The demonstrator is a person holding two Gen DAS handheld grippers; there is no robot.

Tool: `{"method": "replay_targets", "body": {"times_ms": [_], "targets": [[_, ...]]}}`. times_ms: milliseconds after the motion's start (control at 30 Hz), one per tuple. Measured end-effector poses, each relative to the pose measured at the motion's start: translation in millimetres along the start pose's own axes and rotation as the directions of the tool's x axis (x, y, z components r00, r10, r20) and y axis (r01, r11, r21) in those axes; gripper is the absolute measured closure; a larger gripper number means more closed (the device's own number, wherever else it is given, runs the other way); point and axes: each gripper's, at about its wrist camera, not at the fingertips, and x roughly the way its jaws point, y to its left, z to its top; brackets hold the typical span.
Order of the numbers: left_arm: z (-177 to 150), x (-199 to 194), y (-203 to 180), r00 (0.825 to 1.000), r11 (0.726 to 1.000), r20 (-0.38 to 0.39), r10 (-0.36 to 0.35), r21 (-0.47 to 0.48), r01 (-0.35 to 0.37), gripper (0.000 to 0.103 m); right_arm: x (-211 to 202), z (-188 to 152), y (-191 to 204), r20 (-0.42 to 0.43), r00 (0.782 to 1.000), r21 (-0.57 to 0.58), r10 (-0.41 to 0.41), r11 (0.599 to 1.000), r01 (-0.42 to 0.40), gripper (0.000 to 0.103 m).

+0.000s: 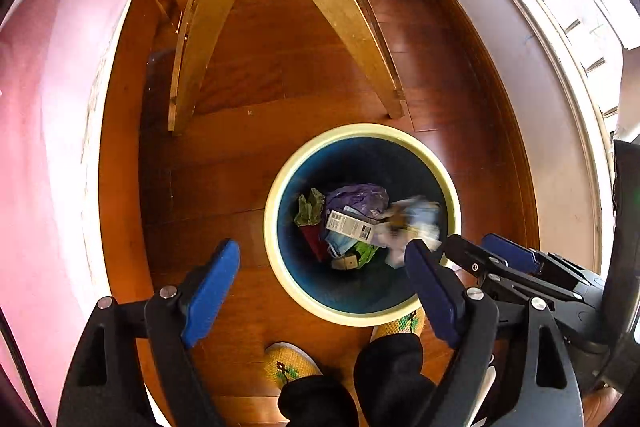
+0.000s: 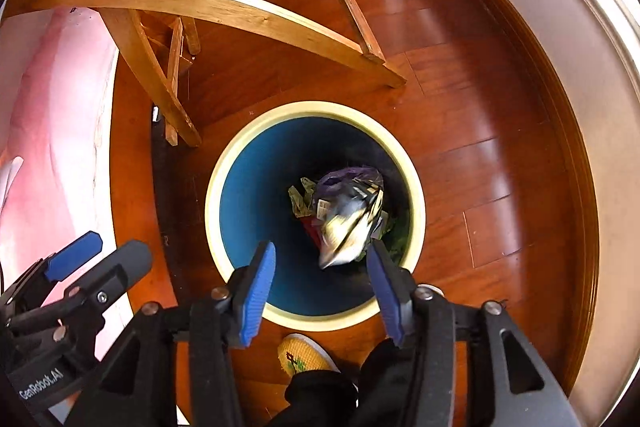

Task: Collect trash
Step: 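Open both tools to drop the box and wrapper into the bin, then raise both open tools back toward the remaining trash on the table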

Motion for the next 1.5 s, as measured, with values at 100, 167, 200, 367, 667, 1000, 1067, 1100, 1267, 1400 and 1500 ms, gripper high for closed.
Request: {"method": "replay_targets", "body": {"times_ms": [100, 167, 200, 367, 667, 1000, 1067, 1100, 1267, 1400, 1500], "targets": [[1, -7, 3, 1.0, 1.0, 0.016, 0.009, 0.0, -0.009, 0.02, -2, 1, 4, -0.001, 1.0, -0.001, -0.004, 1.0, 0.004, 0.053], [1, -16, 3, 1.0, 1.0, 0.024, 0.013, -0.007, -0.013, 0.02, -4, 1, 7, 0.0, 1.0, -0.002, -0.015, 1.0, 0.015, 0.053], [2, -20, 4, 0.999, 1.0, 0.029, 0.017, -0.012, -0.017, 0.02, -8, 1, 9, 0.003, 1.0, -0.004, -0.024, 1.0, 0.024, 0.053], [3, -47, 5, 0.998, 0.999, 0.049, 0.031, -0.017, -0.03, 0.02, -27, 2, 15, 0.021, 0.999, -0.006, -0.039, 0.999, 0.039, 0.053], [5, -140, 2, 0.995, 1.0, 0.096, 0.014, 0.008, -0.015, 0.02, -116, 1, 35, 0.056, 0.998, -0.002, -0.012, 1.0, 0.012, 0.053], [16, -291, 4, 0.972, 0.999, 0.234, -0.013, 0.041, 0.003, 0.02, -257, -4, 86, 0.187, 0.982, -0.094, 0.011, 0.996, 0.007, 0.053], [19, -322, 7, 0.961, 0.999, 0.276, -0.007, 0.045, -0.005, 0.02, -282, -5, 94, 0.209, 0.978, -0.098, -0.001, 0.995, 0.022, 0.053], [21, -337, 8, 0.955, 0.999, 0.295, -0.003, 0.045, -0.011, 0.02, -295, -5, 98, 0.219, 0.976, -0.1, 0.009, 0.995, 0.014, 0.053], [29, -402, 16, 0.926, 0.998, 0.377, 0.02, 0.045, -0.04, 0.02, -355, -5, 117, 0.307, 0.952, -0.126, 0.004, 0.991, 0.037, 0.053], [36, -450, 25, 0.898, 0.999, 0.439, 0.025, 0.029, -0.042, 0.02, -395, -1, 133, 0.365, 0.931, -0.146, 0.028, 0.989, 0.028, 0.053], [37, -476, 30, 0.876, 0.999, 0.481, 0.026, 0.023, -0.042, 0.02, -422, 1, 144, 0.411, 0.91, -0.169, 0.053, 0.985, 0.019, 0.053]]}}
